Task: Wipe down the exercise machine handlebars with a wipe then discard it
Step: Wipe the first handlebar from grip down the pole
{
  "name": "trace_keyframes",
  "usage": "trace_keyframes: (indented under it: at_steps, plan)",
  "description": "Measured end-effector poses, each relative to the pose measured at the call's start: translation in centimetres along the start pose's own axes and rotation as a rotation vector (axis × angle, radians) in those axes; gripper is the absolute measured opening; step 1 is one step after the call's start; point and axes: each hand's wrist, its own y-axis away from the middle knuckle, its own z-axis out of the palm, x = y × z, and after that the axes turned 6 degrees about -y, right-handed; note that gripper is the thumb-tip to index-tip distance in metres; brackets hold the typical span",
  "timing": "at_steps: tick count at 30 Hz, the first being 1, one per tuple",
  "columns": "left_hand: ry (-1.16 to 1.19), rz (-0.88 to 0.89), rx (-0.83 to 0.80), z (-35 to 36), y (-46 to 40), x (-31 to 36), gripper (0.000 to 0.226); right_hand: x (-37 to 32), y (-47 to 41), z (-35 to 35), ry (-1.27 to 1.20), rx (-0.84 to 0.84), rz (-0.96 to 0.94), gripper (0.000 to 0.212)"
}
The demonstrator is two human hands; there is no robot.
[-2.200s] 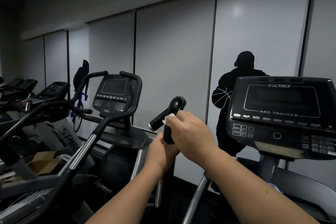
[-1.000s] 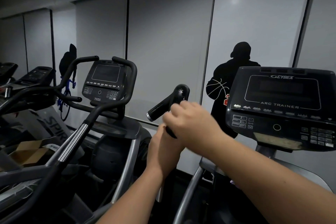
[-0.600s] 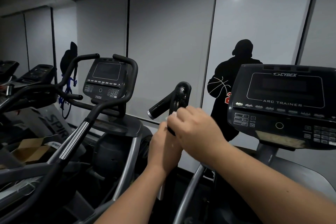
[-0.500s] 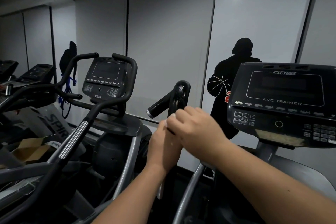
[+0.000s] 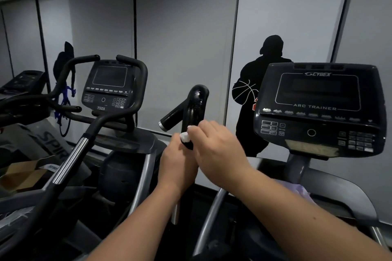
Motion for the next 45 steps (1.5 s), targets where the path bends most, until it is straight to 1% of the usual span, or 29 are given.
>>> trace_keyframes:
  at_steps: [1, 2, 4, 5, 7, 9, 10, 11, 13, 15, 17, 19, 20, 22, 24, 27, 29, 32, 34, 36, 38, 41, 43, 45]
  plan:
    - [0.007, -0.011, 0.004, 0.0, 0.0, 0.0, 0.014, 0.1, 0.1, 0.0, 0.009, -0.018, -0.027, 0.010]
    - [0.053, -0.034, -0.002, 0.1, -0.1, -0.1, 0.019, 0.5, -0.4, -0.2, 0.013, -0.011, -0.014, 0.010]
    - [0.114, -0.055, -0.029, 0.1, 0.0, 0.1, 0.032, 1.2, -1.7, -0.6, -0.002, 0.062, 0.097, 0.010]
    - [0.122, -0.055, -0.039, 0.0, 0.2, 0.2, 0.035, 1.3, -2.0, -0.7, -0.034, 0.089, 0.151, 0.009]
    - [0.141, -0.069, -0.031, -0.1, 0.3, 0.3, 0.027, 0.6, -1.1, -0.3, -0.075, 0.093, 0.172, 0.006]
    - [0.159, -0.081, -0.007, -0.3, 0.5, 0.4, 0.015, -0.3, 0.4, 0.2, -0.077, 0.048, 0.119, 0.005]
    - [0.158, -0.084, -0.002, -0.3, 0.5, 0.2, 0.014, -0.3, 0.6, 0.2, -0.087, 0.041, 0.101, 0.005]
    - [0.157, -0.080, -0.012, -0.3, 0.5, 0.2, 0.018, 0.0, 0.3, 0.1, -0.103, 0.056, 0.115, 0.006]
    - [0.126, -0.076, -0.036, -0.2, 0.3, 0.3, 0.031, 0.9, -1.1, -0.2, -0.157, 0.123, 0.224, 0.014]
    - [0.106, -0.087, -0.035, -0.1, 0.1, 0.2, 0.036, 1.3, -1.4, -0.2, -0.231, 0.157, 0.294, 0.013]
    - [0.100, -0.090, -0.021, -0.1, 0.2, 0.3, 0.038, 0.5, -0.4, 0.1, -0.241, 0.163, 0.256, 0.013]
    - [0.089, -0.093, -0.020, -0.1, 0.3, 0.4, 0.041, -0.1, 0.8, 0.2, -0.260, 0.125, 0.231, 0.023]
    - [0.086, -0.094, -0.020, -0.1, 0.3, 0.4, 0.042, 0.1, 0.7, 0.2, -0.255, 0.118, 0.243, 0.024]
    - [0.078, -0.103, -0.014, 0.1, 0.1, 0.3, 0.040, 1.3, -0.2, 0.3, -0.238, 0.141, 0.332, 0.017]
    - [0.065, -0.119, -0.005, 0.2, 0.0, 0.2, 0.037, 1.8, -0.6, 0.5, -0.306, 0.142, 0.435, 0.011]
    - [0.098, -0.119, -0.001, 0.3, 0.1, 0.2, 0.040, 0.9, 0.4, 0.9, -0.449, 0.080, 0.556, 0.014]
    - [0.102, -0.124, -0.001, 0.3, 0.1, 0.2, 0.039, 1.0, 0.2, 0.6, -0.483, 0.055, 0.608, 0.016]
    - [0.065, -0.130, 0.002, 0.3, -0.1, 0.2, 0.035, 1.9, -1.2, 0.2, -0.525, 0.138, 0.652, 0.015]
    - [0.079, -0.122, 0.006, 0.3, 0.1, 0.3, 0.036, 1.4, -0.7, 0.5, -0.548, 0.144, 0.632, 0.014]
    - [0.113, -0.119, 0.011, 0.2, 0.3, 0.3, 0.041, 0.5, 0.5, 1.0, -0.537, 0.107, 0.569, 0.008]
    - [0.125, -0.121, 0.011, 0.2, 0.5, 0.4, 0.041, 0.8, 0.8, 1.0, -0.466, 0.100, 0.496, 0.005]
    - [0.093, -0.132, 0.008, 0.3, 0.2, 0.4, 0.036, 2.0, -0.2, 0.8, -0.367, 0.165, 0.436, 0.006]
    - [0.080, -0.121, -0.001, 0.2, 0.1, 0.3, 0.037, 1.4, -0.2, 0.8, -0.304, 0.184, 0.332, 0.013]
    - [0.078, -0.099, -0.017, 0.3, 0.0, 0.2, 0.041, 1.2, 0.4, 0.8, -0.206, 0.161, 0.193, 0.016]
